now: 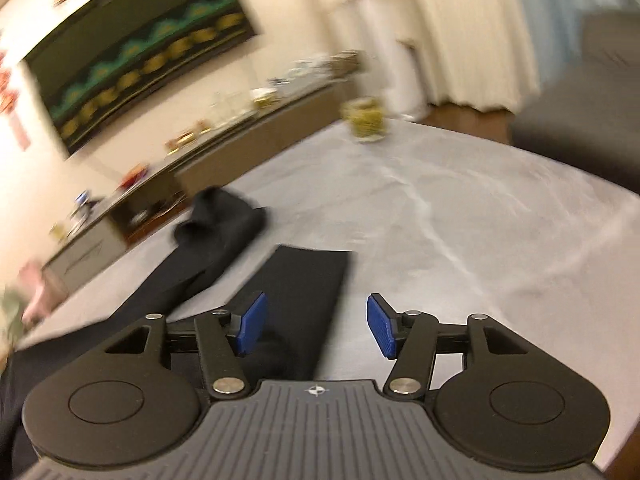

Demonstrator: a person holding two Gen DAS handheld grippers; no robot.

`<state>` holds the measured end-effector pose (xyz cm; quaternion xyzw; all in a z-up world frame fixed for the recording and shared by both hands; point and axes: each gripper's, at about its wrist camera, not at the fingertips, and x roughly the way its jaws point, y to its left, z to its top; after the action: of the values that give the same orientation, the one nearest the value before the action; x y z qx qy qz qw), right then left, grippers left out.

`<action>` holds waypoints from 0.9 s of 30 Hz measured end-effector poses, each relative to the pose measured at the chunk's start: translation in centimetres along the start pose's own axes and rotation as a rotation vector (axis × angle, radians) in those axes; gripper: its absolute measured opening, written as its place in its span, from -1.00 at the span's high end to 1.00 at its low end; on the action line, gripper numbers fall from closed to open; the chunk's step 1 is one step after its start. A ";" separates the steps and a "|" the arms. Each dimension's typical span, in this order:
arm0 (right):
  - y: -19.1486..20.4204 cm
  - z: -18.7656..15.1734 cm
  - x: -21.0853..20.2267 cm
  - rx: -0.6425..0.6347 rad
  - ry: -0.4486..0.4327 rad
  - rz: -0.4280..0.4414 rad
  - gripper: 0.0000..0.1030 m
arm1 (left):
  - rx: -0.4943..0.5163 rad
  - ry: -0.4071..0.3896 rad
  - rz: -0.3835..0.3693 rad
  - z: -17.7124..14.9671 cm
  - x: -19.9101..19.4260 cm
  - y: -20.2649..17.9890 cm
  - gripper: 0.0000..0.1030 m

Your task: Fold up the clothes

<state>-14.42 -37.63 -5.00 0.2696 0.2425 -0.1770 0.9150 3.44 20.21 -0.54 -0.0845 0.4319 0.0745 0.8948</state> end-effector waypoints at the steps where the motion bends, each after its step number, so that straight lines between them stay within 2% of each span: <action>1: -0.5 0.1 -0.1 0.016 -0.007 -0.025 -0.13 | 0.003 -0.006 -0.005 0.0 0.0 0.0 -0.25; 3: 0.2 0.2 -0.4 -0.045 -0.024 -0.042 -0.13 | 0.011 -0.020 -0.018 0.1 -0.2 0.0 0.34; 4: 1.2 0.2 -0.6 -0.106 -0.028 -0.023 -0.15 | 0.022 -0.040 -0.016 0.2 -0.6 -0.2 0.47; 5: 2.4 0.0 -0.6 -0.170 -0.021 0.011 -0.19 | 0.033 -0.061 -0.013 0.3 -1.0 -0.3 0.76; 6: 3.9 -0.3 -0.5 -0.236 -0.003 0.059 -0.36 | 0.041 -0.082 -0.020 0.4 -1.4 -0.3 0.85; 7: 5.3 -0.7 -0.3 -0.302 0.015 0.106 -0.50 | 0.045 -0.105 -0.026 0.4 -2.1 -0.3 0.86; 9: 7.5 -1.5 0.5 -0.390 0.042 0.176 -0.51 | 0.064 -0.170 -0.040 0.2 -4.4 0.1 0.92; 11: 8.1 -1.5 1.6 -0.415 0.058 0.175 -0.51 | 0.093 -0.231 -0.061 -0.3 -7.1 0.6 0.91; 13: 8.3 -1.0 2.7 -0.417 0.067 0.154 -0.50 | 0.161 -0.231 -0.099 -1.4 -9.2 1.0 0.88; 15: 8.5 0.6 3.7 -0.402 0.064 0.137 -0.50 | 0.213 -0.142 -0.097 -2.4 -8.7 1.3 0.63; 17: 10.0 2.5 5.3 -0.426 0.069 0.162 -0.51 | 0.264 -0.048 -0.093 -3.4 -8.1 1.6 0.60; 19: 12.7 3.8 7.6 -0.475 0.069 0.164 -0.58 | 0.207 -0.050 -0.108 -2.9 -8.4 2.7 0.43; 21: 15.5 4.8 10.6 -0.511 0.091 0.179 -0.62 | 0.133 -0.083 -0.137 -1.9 -9.3 3.8 0.03; 23: 18.0 5.3 13.9 -0.531 0.133 0.194 -0.66 | 0.097 -0.126 -0.177 -0.8 -10.3 4.6 -0.08; 25: 20.4 5.0 17.4 -0.576 0.171 0.180 -0.66 | 0.107 -0.142 -0.180 0.3 -10.3 4.8 -0.17; 26: 21.3 4.7 19.2 -0.604 0.190 0.165 -0.62 | 0.118 -0.148 -0.170 0.9 -10.1 4.8 -0.21; 27: 21.8 4.4 20.7 -0.623 0.215 0.152 -0.38 | 0.123 -0.150 -0.158 1.4 -9.7 5.0 -0.23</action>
<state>14.01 -26.94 -4.07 0.0115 0.3594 0.0038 0.9331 -2.51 24.84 7.55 -0.0577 0.3597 -0.0169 0.9311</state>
